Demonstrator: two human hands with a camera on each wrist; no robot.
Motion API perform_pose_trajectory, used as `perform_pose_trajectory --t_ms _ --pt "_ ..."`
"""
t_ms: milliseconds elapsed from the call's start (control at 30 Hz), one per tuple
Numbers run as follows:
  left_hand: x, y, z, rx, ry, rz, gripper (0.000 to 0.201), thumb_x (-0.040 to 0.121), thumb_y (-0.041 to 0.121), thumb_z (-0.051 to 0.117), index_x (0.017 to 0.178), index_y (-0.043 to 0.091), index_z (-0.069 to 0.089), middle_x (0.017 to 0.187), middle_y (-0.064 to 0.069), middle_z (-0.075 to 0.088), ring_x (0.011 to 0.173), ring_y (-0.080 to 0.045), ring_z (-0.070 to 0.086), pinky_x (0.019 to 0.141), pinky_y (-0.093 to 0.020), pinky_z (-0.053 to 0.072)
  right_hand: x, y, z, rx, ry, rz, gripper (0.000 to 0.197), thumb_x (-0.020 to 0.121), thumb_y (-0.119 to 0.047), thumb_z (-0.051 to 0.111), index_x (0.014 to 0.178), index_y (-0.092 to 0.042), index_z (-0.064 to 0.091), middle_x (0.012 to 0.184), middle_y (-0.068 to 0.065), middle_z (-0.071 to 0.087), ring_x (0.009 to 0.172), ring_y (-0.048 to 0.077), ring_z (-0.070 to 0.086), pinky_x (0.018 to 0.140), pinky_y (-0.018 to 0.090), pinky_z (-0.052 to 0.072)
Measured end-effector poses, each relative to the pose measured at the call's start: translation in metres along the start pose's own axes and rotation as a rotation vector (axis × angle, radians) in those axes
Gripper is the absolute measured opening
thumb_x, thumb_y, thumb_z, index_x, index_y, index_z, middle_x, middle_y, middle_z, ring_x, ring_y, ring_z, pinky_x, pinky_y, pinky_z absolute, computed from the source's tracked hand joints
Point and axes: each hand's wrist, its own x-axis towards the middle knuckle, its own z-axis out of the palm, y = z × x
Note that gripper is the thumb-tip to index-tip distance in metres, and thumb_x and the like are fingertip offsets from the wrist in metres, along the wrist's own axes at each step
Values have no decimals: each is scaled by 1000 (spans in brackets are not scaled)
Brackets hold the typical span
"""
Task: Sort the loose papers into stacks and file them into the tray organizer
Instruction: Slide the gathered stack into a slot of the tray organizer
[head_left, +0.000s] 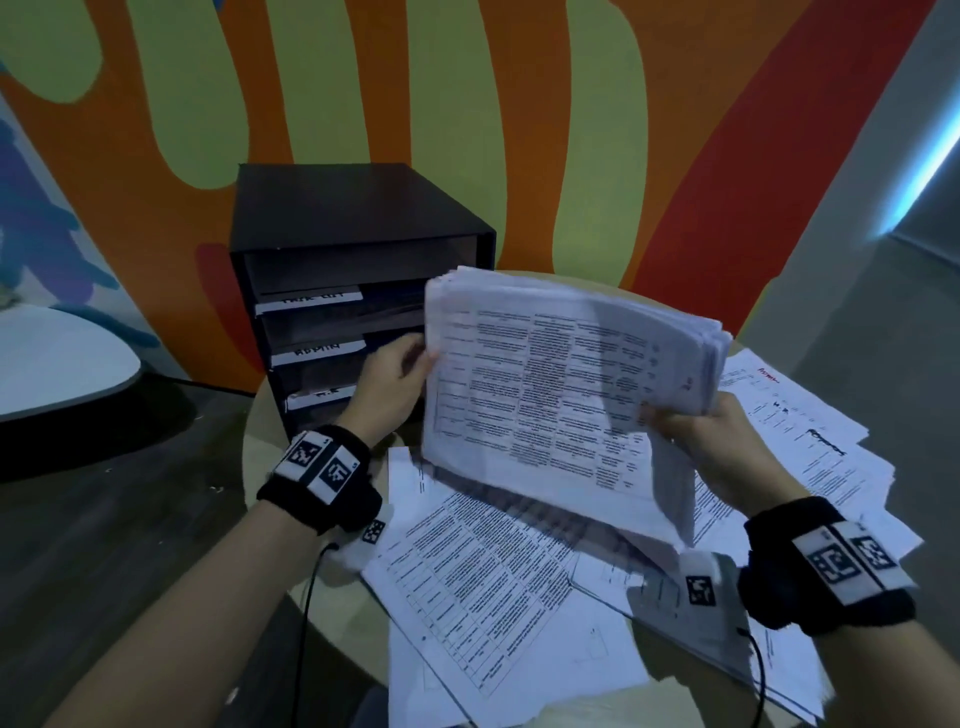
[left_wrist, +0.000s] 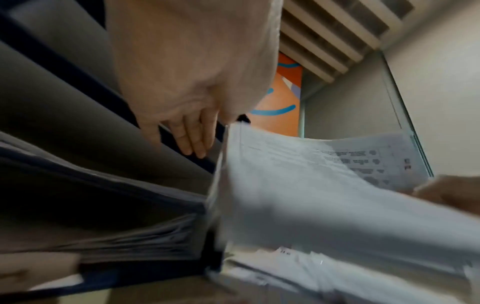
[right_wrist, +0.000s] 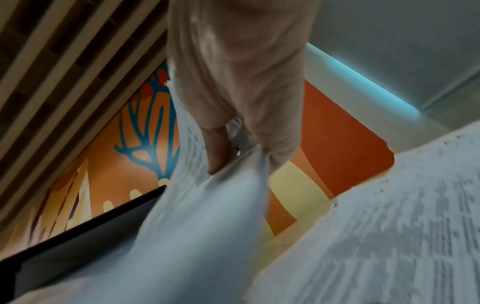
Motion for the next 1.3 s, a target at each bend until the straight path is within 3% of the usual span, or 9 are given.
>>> perform_pose_trajectory --t_ms 200,300,433,600,733,833,1000,1167,1300 --pt "-10 -62 -36 832 -65 -5 57 92 16 57 143 0 39 137 -22 47 125 -37 45 106 -46 34 -13 27 6 303 -193 295 45 82 4 67 126 -5 57 127 11 64 116 26 60 102 37 49" --pt "-15 -77 -49 1146 -179 -156 70 92 44 55 143 2 33 138 -18 43 126 -35 42 107 -42 29 -13 37 18 328 -342 437 97 42 -14 97 129 -7 55 127 11 65 119 27 59 103 38 47" --pt "-21 -84 -53 1233 -169 -83 56 94 30 52 138 0 39 132 -19 49 119 -34 48 104 -39 30 -17 30 41 280 -348 552 33 86 8 63 116 -5 59 104 10 72 97 24 67 70 28 60" --pt "-18 -81 -59 1150 -206 15 34 78 7 55 99 -19 63 83 -32 63 69 -44 66 67 -49 56 -11 27 56 325 -342 701 37 90 8 53 126 -1 57 113 21 69 98 36 70 74 51 59" --pt "-22 -85 -58 1110 -224 -62 45 95 14 51 138 4 44 135 -19 50 124 -34 48 112 -42 32 -7 24 62 399 -259 744 31 95 6 48 124 1 54 92 23 73 69 33 73 47 43 58" --pt "-28 -92 -54 1083 -189 -67 53 89 8 59 140 11 48 145 -13 46 136 -30 38 119 -37 17 -6 21 72 473 -210 775 30 98 5 44 127 5 46 78 26 70 50 32 68 29 31 47" --pt "-28 -87 -58 1076 -231 -241 52 97 14 46 147 9 34 148 -11 41 136 -27 38 114 -33 27 2 34 114 549 -172 744 40 92 13 48 129 -1 48 117 27 63 101 41 64 77 56 55" --pt "-24 -72 -57 1268 -395 -239 31 96 18 47 124 9 57 127 -11 58 117 -27 53 99 -32 38 24 38 156 556 -82 705 25 89 12 54 113 7 58 112 24 66 107 37 64 102 49 46" --pt "-24 -69 -57 1324 -374 -213 35 89 13 55 123 6 59 129 -15 53 122 -31 47 110 -36 31 39 39 192 477 -35 679 9 90 9 55 97 4 57 117 11 60 94 24 58 104 44 41"
